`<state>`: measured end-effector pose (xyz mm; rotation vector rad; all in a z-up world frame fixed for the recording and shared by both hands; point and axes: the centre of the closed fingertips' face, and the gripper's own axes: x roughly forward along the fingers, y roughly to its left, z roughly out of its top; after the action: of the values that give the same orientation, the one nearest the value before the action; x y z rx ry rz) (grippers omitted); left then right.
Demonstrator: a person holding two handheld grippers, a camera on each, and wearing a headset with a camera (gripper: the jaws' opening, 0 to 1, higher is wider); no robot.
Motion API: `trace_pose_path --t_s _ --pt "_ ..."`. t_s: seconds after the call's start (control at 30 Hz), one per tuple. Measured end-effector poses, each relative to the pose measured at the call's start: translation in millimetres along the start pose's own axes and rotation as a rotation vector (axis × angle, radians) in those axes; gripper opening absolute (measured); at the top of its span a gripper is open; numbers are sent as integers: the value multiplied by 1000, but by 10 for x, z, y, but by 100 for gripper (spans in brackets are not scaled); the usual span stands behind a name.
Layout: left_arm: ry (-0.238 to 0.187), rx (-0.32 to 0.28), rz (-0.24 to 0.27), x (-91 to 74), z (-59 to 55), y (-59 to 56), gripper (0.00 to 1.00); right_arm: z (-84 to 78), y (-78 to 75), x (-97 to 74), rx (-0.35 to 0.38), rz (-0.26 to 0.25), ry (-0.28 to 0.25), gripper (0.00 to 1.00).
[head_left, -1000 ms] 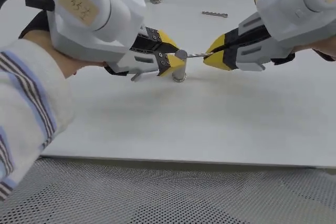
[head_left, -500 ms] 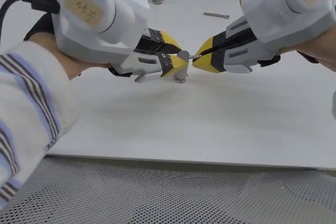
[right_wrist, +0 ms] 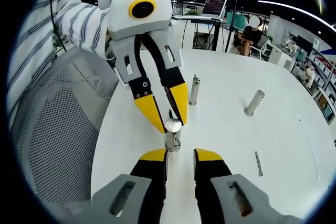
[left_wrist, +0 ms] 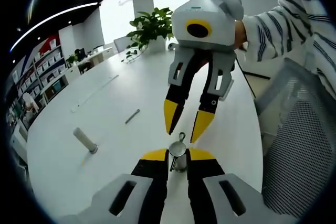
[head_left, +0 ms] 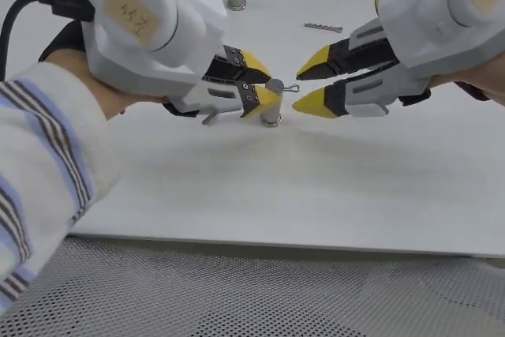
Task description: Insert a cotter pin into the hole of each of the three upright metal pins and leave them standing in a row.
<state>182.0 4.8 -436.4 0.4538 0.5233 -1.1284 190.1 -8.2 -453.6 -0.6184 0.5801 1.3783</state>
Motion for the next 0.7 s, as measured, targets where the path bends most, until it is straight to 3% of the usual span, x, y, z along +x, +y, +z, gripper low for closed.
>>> trace_pose_path --t_s 0.27,0.57,0.7 --pt "2 10 2 7 -21 34 9 121 50 -20 15 1 -43 0" --pt "0 11 1 1 -12 35 10 149 79 -2 -7 2 -36 0" --pt "-2 42 1 7 -24 34 10 149 66 -23 4 -15 -46 0"
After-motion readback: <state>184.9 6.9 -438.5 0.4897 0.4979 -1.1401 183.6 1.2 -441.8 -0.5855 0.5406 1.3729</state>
